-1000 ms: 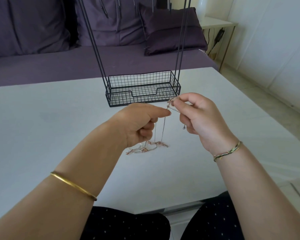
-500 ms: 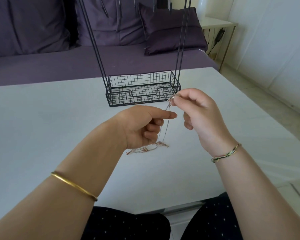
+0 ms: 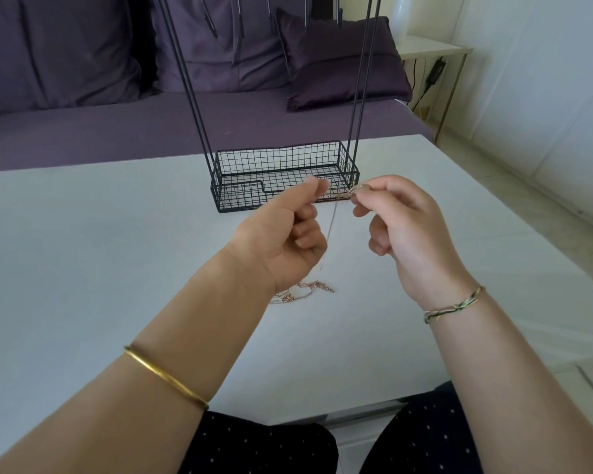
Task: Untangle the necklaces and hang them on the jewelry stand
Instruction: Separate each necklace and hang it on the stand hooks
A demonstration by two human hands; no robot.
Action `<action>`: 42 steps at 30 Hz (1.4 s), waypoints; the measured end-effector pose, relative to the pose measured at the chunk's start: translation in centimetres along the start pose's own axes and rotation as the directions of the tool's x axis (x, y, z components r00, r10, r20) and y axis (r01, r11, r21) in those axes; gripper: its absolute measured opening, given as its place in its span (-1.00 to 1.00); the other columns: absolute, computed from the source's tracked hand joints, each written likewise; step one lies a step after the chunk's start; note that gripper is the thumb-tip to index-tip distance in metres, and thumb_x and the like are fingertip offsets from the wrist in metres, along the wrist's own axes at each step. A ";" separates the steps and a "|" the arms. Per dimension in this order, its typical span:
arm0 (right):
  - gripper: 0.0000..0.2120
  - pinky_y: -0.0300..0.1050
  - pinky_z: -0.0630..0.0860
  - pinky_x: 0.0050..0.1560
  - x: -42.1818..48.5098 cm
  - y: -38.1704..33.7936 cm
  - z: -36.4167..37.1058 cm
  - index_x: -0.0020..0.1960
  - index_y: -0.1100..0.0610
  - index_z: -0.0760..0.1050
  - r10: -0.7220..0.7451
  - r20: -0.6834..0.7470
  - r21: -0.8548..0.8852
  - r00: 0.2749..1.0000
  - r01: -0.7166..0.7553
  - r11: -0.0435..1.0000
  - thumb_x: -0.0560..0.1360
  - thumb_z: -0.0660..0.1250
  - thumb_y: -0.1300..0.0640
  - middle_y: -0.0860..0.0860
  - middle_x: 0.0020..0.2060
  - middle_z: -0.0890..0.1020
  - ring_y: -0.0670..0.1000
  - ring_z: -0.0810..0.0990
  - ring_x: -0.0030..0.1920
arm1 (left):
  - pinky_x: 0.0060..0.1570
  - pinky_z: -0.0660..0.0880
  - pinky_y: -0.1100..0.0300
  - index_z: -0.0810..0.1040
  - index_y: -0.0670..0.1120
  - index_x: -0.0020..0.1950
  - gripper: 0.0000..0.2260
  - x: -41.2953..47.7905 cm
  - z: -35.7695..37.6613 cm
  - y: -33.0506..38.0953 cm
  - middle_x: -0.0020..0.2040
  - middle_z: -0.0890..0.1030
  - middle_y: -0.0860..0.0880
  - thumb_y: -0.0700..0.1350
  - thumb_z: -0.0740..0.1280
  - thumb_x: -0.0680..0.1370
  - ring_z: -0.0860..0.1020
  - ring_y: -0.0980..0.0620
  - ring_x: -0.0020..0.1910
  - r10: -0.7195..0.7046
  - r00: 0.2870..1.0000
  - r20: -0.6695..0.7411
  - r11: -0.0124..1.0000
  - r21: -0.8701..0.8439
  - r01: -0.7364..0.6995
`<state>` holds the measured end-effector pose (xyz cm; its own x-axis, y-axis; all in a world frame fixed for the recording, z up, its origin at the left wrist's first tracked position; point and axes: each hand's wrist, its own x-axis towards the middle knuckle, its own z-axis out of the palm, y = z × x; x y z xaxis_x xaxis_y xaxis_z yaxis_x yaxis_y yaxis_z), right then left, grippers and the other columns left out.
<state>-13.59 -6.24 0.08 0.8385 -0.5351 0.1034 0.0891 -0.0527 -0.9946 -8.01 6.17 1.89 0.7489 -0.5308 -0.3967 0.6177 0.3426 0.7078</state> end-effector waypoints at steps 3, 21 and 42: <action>-0.93 -0.21 0.25 -0.47 0.3 0.0 -0.3 -0.16 0.16 0.53 0.050 -0.071 0.038 0.996 -0.047 0.998 0.49 0.32 0.19 0.04 -0.32 0.55 -0.07 0.26 -0.55 | -0.58 0.12 0.39 0.55 -0.10 -0.19 -0.84 -0.3 -0.1 0.4 -0.41 0.26 0.07 -0.08 0.30 0.55 0.14 0.16 -0.52 0.005 0.998 0.055 0.997 0.082 -0.010; -0.85 -0.15 0.43 -0.24 0.6 -0.3 -0.5 -0.26 0.09 0.43 -0.070 0.042 0.125 0.997 0.064 0.990 0.48 0.21 0.21 0.01 -0.40 0.57 -0.01 0.51 -0.34 | -0.57 0.07 0.40 0.56 -0.17 -0.02 -0.70 -0.2 0.7 -2.0 -0.43 0.26 0.03 -0.05 0.08 0.59 0.10 0.12 -0.47 -0.377 0.926 -0.035 0.858 0.362 0.363; -0.93 -0.15 0.40 -0.19 0.7 -0.2 -1.0 -0.31 0.04 0.50 -0.078 0.068 0.088 0.995 0.072 0.994 0.32 0.25 0.10 -0.06 -0.36 0.54 -0.05 0.48 -0.28 | -0.24 0.32 0.28 0.65 -0.02 -0.14 -0.88 -0.9 1.1 -1.2 -0.54 0.44 0.22 -0.15 0.33 0.54 0.35 0.22 -0.48 0.377 0.923 0.073 0.676 0.660 -0.328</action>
<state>-13.52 -7.47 0.32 0.8636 -0.4707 0.1806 0.1958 -0.0169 -0.9805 -9.64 5.39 2.07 0.9071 -0.4171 -0.0566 0.0134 -0.1058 0.9943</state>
